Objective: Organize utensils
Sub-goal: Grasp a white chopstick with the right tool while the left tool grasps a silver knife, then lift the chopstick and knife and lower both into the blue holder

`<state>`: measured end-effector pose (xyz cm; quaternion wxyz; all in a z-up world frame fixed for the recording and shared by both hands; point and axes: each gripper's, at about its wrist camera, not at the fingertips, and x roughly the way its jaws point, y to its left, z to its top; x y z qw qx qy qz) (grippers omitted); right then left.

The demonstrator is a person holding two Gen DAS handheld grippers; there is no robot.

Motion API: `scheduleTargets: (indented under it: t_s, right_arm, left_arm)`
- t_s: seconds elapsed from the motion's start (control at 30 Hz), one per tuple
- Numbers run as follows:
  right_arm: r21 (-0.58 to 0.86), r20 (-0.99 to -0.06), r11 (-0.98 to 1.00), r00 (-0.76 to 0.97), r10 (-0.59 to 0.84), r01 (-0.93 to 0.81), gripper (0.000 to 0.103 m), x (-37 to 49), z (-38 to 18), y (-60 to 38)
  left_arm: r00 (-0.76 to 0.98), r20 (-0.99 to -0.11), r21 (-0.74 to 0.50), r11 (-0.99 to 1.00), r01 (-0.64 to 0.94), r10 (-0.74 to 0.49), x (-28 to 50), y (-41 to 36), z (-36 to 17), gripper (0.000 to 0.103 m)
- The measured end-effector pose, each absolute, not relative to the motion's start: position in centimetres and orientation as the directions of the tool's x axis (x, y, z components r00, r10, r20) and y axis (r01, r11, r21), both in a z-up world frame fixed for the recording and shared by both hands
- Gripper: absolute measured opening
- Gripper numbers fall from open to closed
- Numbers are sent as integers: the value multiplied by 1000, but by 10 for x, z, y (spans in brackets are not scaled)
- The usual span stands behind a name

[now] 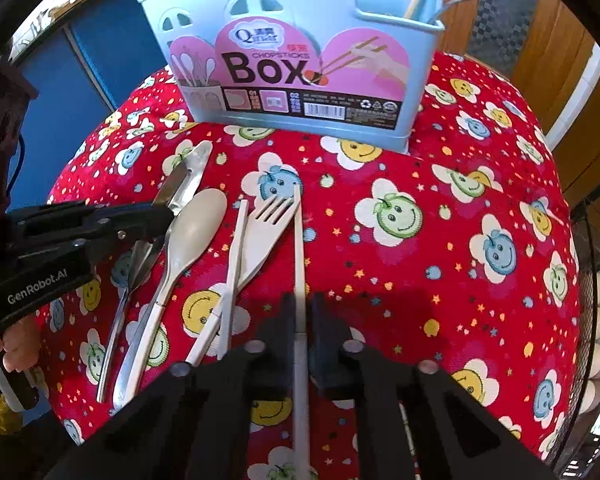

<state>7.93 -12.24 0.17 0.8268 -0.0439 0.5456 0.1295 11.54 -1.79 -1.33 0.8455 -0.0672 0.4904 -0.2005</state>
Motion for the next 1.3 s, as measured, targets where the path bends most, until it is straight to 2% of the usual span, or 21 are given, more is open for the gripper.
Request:
scheduleTargets:
  t_s: [0.37, 0.67, 1.0, 1.3]
  right_arm:
    - [202, -862, 967, 440, 251, -155, 6, 64, 13, -159]
    - [312, -757, 942, 566, 326, -125, 7, 38, 36, -178]
    - [339, -601, 927, 722, 342, -157, 7, 22, 68, -184]
    - [328, -517, 927, 786, 338, -183, 7, 23, 92, -186]
  left_arm:
    - [538, -722, -341, 901, 269, -434, 96, 0, 12, 3]
    - [621, -644, -353, 893, 277, -447, 81, 5, 34, 3]
    - [711, -558, -336, 900, 279, -429, 73, 5, 62, 3]
    - [770, -481, -335, 900, 279, -418, 76, 3, 86, 3]
